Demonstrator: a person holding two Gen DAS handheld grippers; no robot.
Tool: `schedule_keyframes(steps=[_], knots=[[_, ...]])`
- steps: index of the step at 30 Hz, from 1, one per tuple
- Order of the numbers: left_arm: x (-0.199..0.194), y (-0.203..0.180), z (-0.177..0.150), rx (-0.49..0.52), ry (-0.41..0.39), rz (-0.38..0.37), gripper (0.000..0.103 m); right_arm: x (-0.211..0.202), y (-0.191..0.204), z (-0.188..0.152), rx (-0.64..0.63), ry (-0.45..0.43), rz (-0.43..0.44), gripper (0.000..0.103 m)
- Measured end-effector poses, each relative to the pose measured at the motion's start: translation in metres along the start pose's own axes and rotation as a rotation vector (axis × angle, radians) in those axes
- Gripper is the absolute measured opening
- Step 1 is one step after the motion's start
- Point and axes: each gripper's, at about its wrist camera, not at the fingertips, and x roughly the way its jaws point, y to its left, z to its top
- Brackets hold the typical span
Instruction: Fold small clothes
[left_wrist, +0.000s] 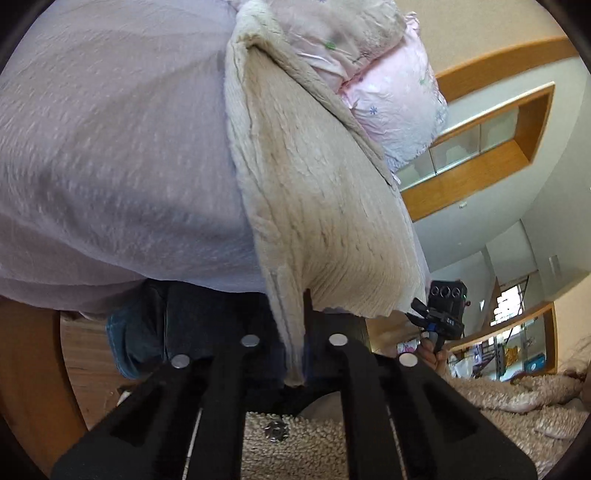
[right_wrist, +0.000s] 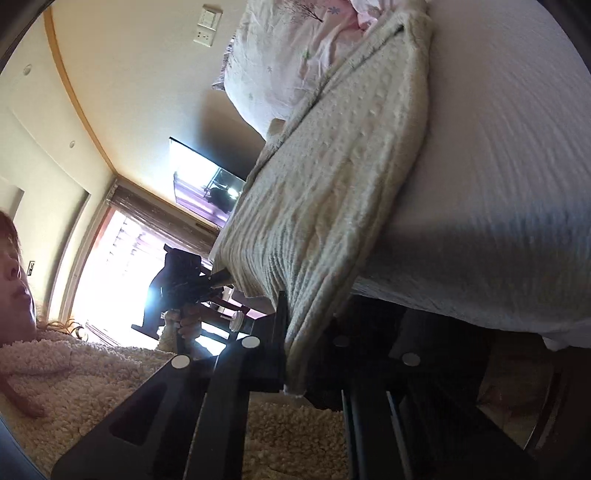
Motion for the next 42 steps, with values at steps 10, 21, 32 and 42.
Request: schedule_keyframes(steps=[10,21,32,42], knots=[[-0.052,-0.084,0.109,0.181,-0.293,-0.054,0.006,-0.026,0.106,0.152,-0.348,-0.239,-0.075,0.008],[0.066,-0.025,0.299,-0.155,-0.339,0.186,0.019,0.056,-0.049,0.325,0.225,-0.385,-0.532,0.033],[0.008,0.006,0.264,-0.106,-0.278,0.261,0.060,0.009,-0.037,0.298,0.093,-0.606,-0.436,0.102],[0.043,0.038,0.255,-0.239,-0.215,0.148,0.039,0.020,-0.035,0.297,0.121,-0.557,-0.365,0.102]])
